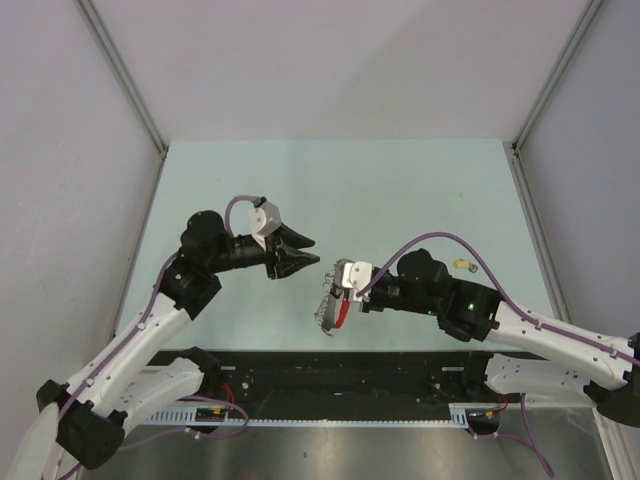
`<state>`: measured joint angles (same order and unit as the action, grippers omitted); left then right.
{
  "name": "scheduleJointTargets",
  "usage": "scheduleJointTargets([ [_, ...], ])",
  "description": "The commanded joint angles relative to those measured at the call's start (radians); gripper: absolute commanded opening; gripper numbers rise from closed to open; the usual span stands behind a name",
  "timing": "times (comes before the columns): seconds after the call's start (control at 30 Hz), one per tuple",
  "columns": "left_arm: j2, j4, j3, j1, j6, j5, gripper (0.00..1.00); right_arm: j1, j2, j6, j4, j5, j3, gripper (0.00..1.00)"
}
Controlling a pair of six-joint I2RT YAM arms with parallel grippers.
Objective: Put the keys on the keyring
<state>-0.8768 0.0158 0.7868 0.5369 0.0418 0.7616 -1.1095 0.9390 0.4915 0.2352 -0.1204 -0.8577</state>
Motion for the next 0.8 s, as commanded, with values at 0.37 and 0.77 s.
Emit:
scheduleJointTargets([
  [0.37,-0.172,-0.499,0.246,0.064,-0.494,0.308,0.48,-0.007,0.027,0.041,0.050,-0.002,-0.086,0.00],
  [0.77,-0.186,-0.441,0.218,0.109,-0.361,0.187,0.35,-0.010,0.043,0.044,0.047,0.011,-0.089,0.00],
])
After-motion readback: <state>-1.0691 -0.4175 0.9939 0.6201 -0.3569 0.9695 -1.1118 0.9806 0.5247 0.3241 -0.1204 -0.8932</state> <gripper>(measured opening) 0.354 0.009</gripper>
